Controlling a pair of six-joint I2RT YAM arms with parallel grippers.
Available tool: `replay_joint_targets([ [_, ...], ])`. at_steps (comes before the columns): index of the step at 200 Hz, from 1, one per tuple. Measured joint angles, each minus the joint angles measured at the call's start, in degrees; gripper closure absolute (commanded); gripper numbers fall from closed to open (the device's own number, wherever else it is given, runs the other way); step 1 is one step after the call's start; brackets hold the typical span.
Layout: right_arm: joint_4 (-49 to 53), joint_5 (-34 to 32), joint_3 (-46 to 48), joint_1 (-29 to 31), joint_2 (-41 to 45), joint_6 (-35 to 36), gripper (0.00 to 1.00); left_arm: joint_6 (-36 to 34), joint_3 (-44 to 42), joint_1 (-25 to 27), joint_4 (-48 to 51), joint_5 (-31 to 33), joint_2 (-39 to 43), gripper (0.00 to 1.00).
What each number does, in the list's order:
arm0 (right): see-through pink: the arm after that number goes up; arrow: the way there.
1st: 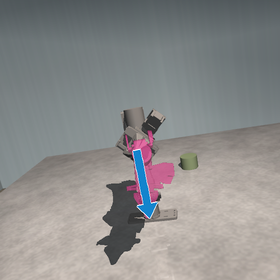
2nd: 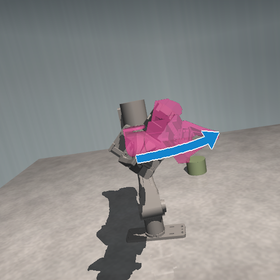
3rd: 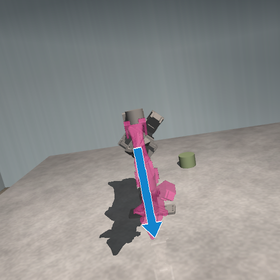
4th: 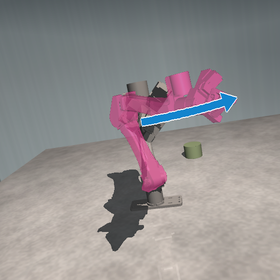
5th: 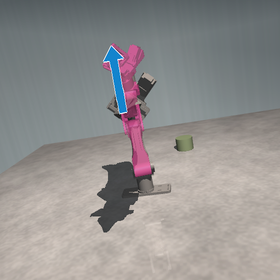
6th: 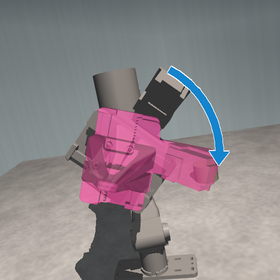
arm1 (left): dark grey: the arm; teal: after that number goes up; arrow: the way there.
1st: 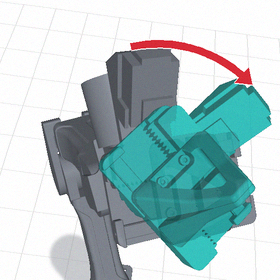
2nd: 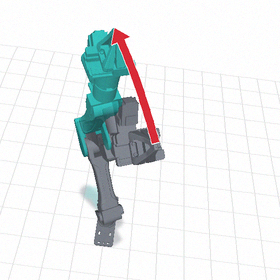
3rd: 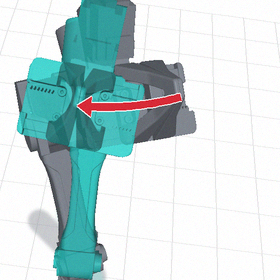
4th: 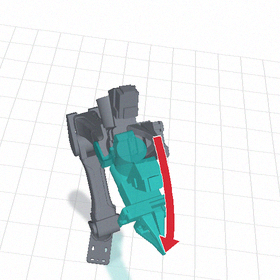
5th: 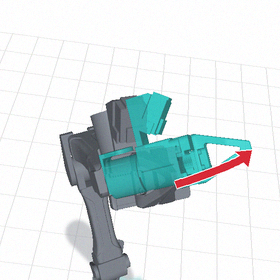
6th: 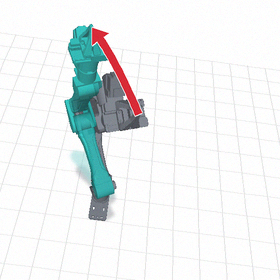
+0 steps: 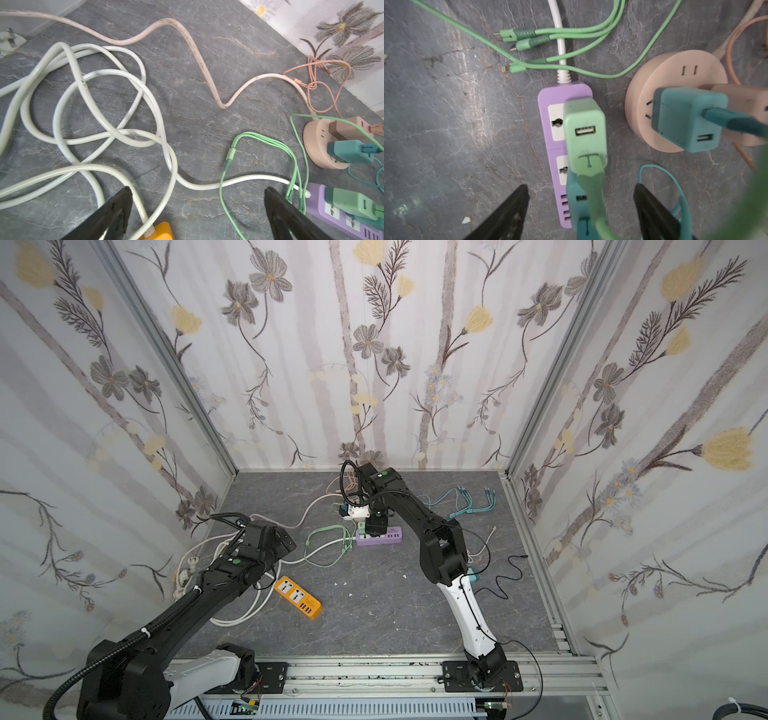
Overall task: Insert the plug
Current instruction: 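Press the teal charger into the outlet beside the light green charger, open the right gripper, then move the right gripper to the orange power strip and grasp its end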
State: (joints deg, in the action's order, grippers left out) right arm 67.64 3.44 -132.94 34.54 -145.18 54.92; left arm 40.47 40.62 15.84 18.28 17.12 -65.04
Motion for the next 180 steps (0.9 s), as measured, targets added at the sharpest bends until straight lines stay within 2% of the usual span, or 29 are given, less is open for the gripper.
replay_joint_targets([
  [39,-0.13,1.05,4.72,0.04,5.25,-1.53,0.01,-1.14,0.02,-2.40,2.67,-1.03,1.46,0.00],
  [78,-2.80,0.55,16.04,0.02,14.32,-4.17,0.01,-1.20,-1.09,-4.28,3.80,-1.81,4.00,0.00],
  [98,-6.71,-0.87,21.97,0.83,20.15,-8.13,0.01,-0.44,-1.20,-4.44,4.44,-1.92,4.66,0.00],
  [119,-13.09,-2.43,28.68,4.09,26.23,-15.23,0.01,2.10,-0.15,-4.98,6.56,-1.11,4.76,0.00],
  [138,-20.46,-3.34,33.35,9.92,28.96,-25.18,0.01,5.79,1.53,-5.90,8.74,0.39,4.55,0.00],
  [157,-26.38,-3.37,34.47,17.09,27.12,-35.01,0.01,10.16,3.41,-7.48,12.02,1.49,3.85,0.00],
  [180,-29.40,-2.64,31.41,23.69,20.79,-41.53,0.01,15.17,5.38,-9.92,16.83,2.78,3.89,0.00],
])
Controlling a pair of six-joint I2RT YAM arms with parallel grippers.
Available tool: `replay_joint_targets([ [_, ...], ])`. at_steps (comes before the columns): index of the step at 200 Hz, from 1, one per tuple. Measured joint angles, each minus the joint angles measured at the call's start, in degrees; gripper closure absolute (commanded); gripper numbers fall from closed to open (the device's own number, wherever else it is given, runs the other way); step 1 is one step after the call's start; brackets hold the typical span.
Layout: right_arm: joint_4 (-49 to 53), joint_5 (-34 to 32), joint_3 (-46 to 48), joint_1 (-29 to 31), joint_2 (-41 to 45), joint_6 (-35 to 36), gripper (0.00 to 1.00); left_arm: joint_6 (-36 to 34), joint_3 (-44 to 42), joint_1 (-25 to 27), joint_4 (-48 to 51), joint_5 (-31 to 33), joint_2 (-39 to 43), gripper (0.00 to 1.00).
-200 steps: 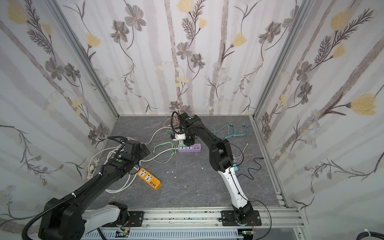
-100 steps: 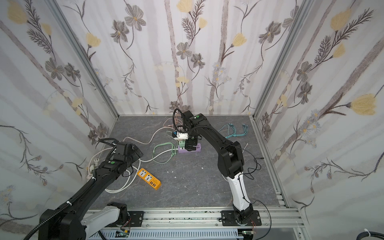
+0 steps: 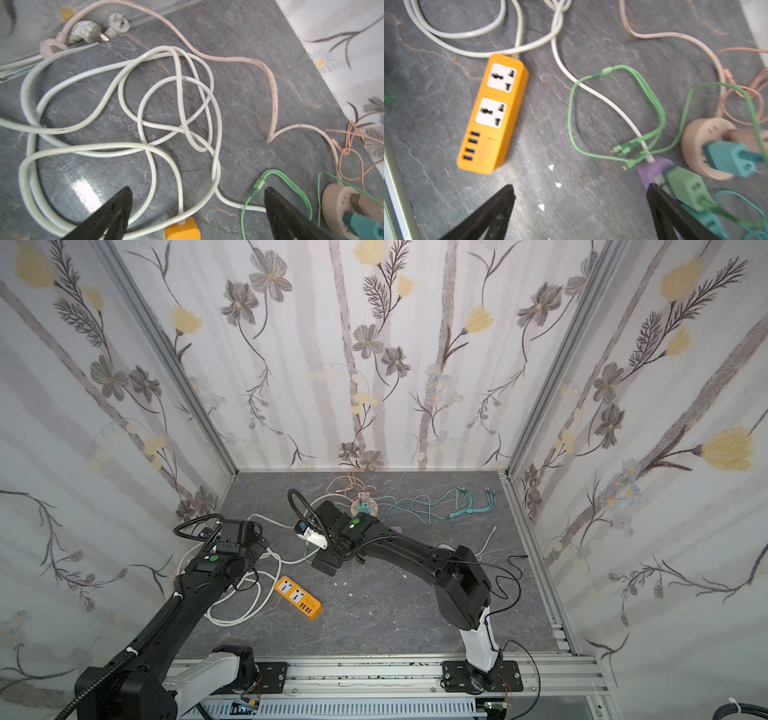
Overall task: Insert the plug
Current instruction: 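Move the right gripper to the orange power strip and grasp its end, then drag the orange strip with the right gripper toward the purple strip and release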
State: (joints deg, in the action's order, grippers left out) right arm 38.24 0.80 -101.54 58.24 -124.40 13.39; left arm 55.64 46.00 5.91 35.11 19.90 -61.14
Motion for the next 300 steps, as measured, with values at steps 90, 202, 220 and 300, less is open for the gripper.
replay_joint_targets([
  [90,5.22,0.76,-18.10,9.90,-20.24,-4.57,0.02,13.57,0.72,-7.67,18.27,3.74,4.50,0.00],
  [202,7.87,-2.69,-22.03,10.43,-26.43,-8.74,0.62,21.33,-1.38,-9.88,26.38,7.13,4.55,0.00],
  [220,8.04,-2.14,-19.82,10.43,-24.39,-8.09,0.66,21.27,-1.49,-9.99,26.18,7.58,4.52,0.00],
  [300,-3.10,4.44,14.05,2.71,0.42,10.62,0.66,1.01,-11.37,-7.93,0.81,-12.20,2.40,0.04],
])
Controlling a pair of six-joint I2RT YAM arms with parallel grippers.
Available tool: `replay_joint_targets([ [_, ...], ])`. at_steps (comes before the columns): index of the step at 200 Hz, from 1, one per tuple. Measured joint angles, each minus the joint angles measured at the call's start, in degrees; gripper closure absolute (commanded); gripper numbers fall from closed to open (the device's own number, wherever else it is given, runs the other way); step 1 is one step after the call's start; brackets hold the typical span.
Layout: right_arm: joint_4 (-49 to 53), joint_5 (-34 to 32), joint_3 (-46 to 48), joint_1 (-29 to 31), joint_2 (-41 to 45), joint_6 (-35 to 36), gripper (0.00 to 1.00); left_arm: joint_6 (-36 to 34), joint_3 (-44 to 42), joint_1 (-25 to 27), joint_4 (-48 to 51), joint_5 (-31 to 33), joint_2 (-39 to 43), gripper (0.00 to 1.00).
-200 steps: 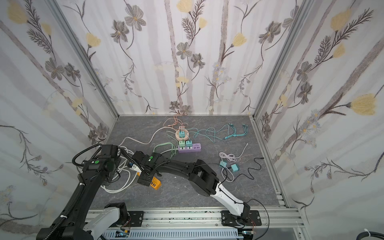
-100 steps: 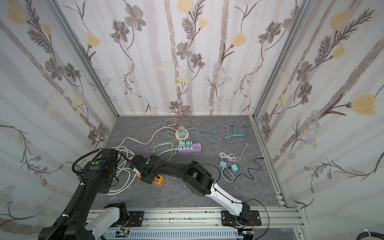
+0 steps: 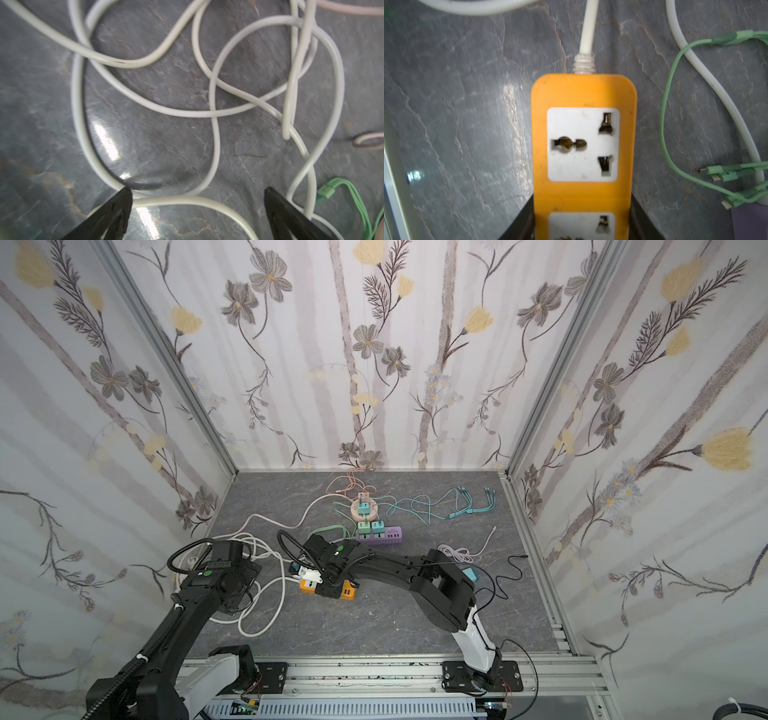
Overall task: Insert the plug
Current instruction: 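Drag the orange strip with the right gripper toward the purple strip and release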
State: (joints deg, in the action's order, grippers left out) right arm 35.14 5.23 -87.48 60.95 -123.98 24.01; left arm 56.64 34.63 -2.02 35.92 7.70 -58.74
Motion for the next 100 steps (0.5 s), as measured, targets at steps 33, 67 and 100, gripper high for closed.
replay_joint_targets([
  [33,0.00,1.99,9.92,-3.30,7.17,13.33,0.65,-9.49,2.29,4.92,-6.51,-6.36,-7.02,0.10],
  [67,-0.13,2.95,15.28,-7.21,10.38,21.49,0.65,-15.08,9.16,12.39,-8.00,-6.73,-16.11,0.14],
  [100,0.44,5.38,18.34,-9.27,11.04,24.46,0.65,-17.66,13.18,14.99,-8.31,-4.81,-19.32,0.09],
])
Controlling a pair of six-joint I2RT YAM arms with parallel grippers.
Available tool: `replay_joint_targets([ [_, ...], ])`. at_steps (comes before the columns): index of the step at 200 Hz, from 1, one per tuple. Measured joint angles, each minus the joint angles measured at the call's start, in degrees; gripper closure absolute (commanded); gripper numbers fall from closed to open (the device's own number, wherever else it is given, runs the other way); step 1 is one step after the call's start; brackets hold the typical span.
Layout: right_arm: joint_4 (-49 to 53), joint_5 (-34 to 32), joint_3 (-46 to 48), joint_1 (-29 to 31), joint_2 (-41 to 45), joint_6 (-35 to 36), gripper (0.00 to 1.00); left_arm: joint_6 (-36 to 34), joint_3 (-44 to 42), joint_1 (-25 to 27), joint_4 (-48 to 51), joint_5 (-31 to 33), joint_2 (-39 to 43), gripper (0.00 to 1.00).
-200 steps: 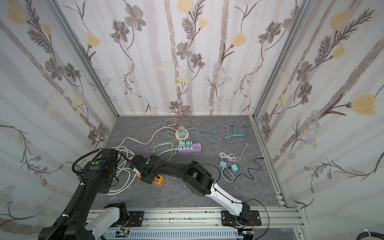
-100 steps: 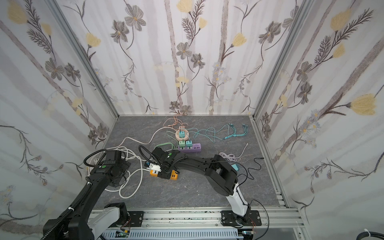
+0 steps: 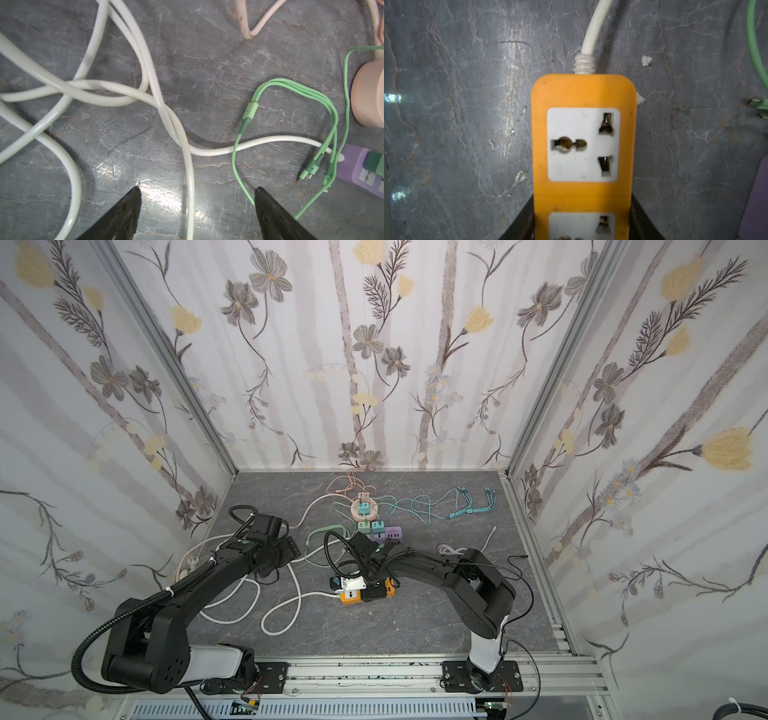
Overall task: Insert the plug
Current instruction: 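Drag the orange strip with the right gripper toward the purple strip and release, then grasp the white-corded teal charger with the right gripper while the left arm moves inward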
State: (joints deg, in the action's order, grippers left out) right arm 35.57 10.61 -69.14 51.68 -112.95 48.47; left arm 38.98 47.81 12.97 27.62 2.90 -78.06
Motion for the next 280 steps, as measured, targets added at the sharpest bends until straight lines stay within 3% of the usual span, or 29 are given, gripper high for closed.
replay_joint_targets([
  [34,-1.01,1.18,-0.09,-1.14,-1.73,-2.64,0.65,-1.46,1.36,0.11,0.13,2.19,-0.20,0.00],
  [84,-3.91,-0.87,-2.69,-2.21,-5.18,-6.47,0.62,-3.19,2.01,0.13,0.81,5.33,1.01,0.00],
  [122,-4.13,-1.62,-4.26,-2.45,-6.21,-7.48,0.53,-4.55,2.34,0.17,0.98,7.45,1.46,0.00],
  [136,-3.91,-1.62,-4.61,-2.45,-6.40,-7.48,0.48,-4.57,2.45,0.17,1.20,8.02,1.46,0.00],
  [154,-3.02,-1.62,-5.22,-2.45,-6.62,-7.50,0.34,-5.01,3.45,0.57,2.19,9.55,1.14,0.00],
  [182,-2.27,-2.08,-5.57,-2.47,-5.73,-7.50,0.23,-6.47,5.38,4.24,3.61,14.12,0.57,0.00],
  [196,-1.86,-2.08,-5.38,-2.54,-3.48,-8.15,0.01,-7.30,5.99,6.43,4.00,16.63,0.57,0.00],
  [211,-2.10,-1.97,-4.68,-2.71,-0.31,-8.90,0.01,-7.50,6.67,8.63,4.26,19.12,0.57,0.00],
  [245,-4.00,-2.01,-0.22,-5.55,9.66,-19.67,0.01,-8.92,8.39,16.41,3.43,25.03,0.57,0.00],
  [280,-13.22,-8.07,12.37,-13.14,26.40,-39.80,0.01,-10.32,8.76,23.50,-0.42,28.02,0.02,0.00],
])
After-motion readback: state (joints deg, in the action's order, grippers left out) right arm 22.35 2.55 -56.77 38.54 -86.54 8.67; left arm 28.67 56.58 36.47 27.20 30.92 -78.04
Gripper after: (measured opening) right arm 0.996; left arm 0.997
